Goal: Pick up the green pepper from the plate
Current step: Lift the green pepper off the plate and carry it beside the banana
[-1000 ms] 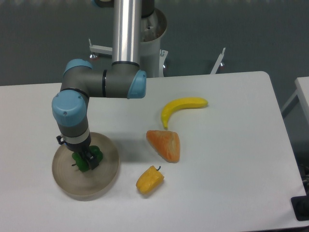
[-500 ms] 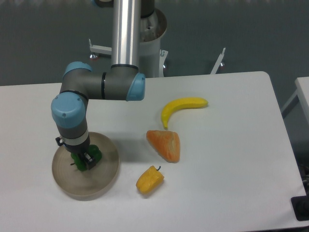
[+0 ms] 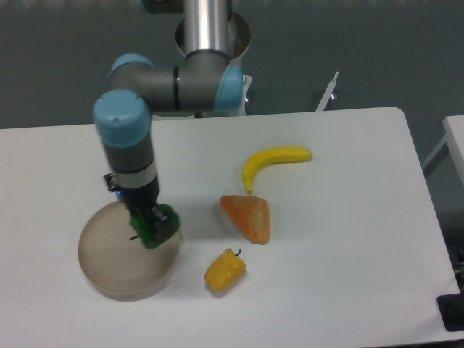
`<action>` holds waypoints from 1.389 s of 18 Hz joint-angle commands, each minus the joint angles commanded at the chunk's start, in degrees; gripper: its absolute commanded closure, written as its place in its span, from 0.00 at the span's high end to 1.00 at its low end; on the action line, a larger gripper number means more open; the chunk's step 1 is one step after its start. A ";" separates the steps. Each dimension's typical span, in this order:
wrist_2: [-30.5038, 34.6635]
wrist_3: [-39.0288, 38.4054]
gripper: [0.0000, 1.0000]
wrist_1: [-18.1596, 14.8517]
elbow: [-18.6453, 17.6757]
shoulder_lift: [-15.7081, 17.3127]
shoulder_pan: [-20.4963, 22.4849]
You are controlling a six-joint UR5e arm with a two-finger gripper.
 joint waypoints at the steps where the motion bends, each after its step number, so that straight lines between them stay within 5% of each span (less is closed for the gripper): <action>1: -0.09 1.14 0.32 -1.41 -0.09 0.52 1.32; 9: -1.49 18.70 0.34 -14.50 -0.35 1.67 13.62; 19: -2.46 34.89 0.34 -14.17 -1.22 1.50 24.35; 25: -1.50 35.08 0.34 -13.64 -1.41 0.88 24.62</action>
